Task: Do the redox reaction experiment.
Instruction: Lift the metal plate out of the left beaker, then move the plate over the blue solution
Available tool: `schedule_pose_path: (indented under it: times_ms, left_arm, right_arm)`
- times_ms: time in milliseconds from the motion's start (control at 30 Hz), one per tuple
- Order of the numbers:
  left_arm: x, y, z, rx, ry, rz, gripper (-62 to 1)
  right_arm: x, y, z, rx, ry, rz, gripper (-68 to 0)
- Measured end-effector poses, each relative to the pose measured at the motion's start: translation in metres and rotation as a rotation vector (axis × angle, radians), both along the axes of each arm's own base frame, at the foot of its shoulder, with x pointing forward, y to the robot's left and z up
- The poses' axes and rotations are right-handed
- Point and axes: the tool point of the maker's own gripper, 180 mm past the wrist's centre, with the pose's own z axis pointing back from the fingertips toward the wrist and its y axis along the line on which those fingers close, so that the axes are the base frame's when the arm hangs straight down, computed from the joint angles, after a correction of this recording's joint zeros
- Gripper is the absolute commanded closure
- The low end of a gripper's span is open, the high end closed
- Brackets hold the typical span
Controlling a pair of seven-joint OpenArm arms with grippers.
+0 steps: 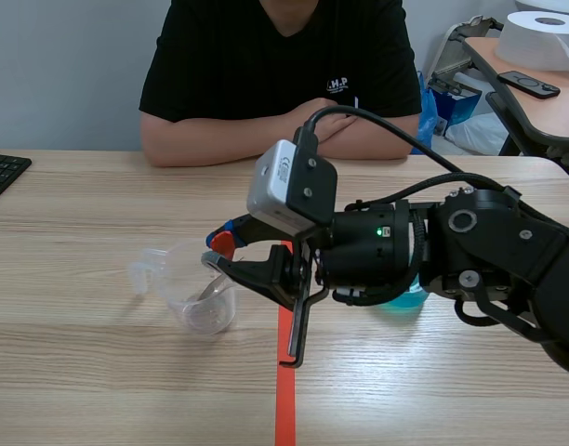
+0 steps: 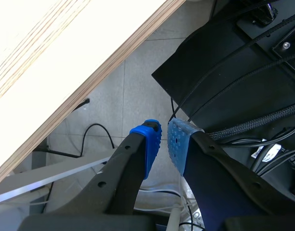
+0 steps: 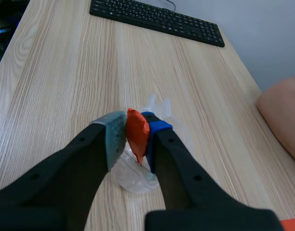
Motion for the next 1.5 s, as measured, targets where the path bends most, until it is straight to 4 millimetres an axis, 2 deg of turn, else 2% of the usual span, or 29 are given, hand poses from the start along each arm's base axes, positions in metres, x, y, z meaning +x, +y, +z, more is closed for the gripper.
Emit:
schedule_pose_path:
  times_ms: [333, 567, 767, 933, 1200, 1500]
  left_arm:
    - [0.0, 0.0, 0.0, 0.0, 0.0, 0.0, -8.5]
    - [0.0, 0.0, 0.0, 0.0, 0.0, 0.0, -8.5]
    - [0.0, 0.0, 0.0, 0.0, 0.0, 0.0, -8.5]
    - [0.0, 0.0, 0.0, 0.0, 0.0, 0.0, -8.5]
    - [0.0, 0.0, 0.0, 0.0, 0.0, 0.0, -8.5]
    - [0.0, 0.0, 0.0, 0.0, 0.0, 0.0, -8.5]
  right_arm:
    - [-0.004, 0.003, 0.019, 0.108, 0.0, 0.021, -1.3]
    - [-0.002, 0.002, 0.023, 0.137, 0.023, 0.009, -1.3]
    - [0.014, 0.001, 0.035, 0.15, 0.046, -0.021, -1.4]
    - [0.029, 0.002, 0.05, 0.141, 0.061, -0.025, -1.4]
    - [0.029, 0.011, 0.077, 0.124, 0.103, 0.007, -1.5]
    - [0.048, -0.01, 0.123, 0.112, 0.147, -0.09, -1.5]
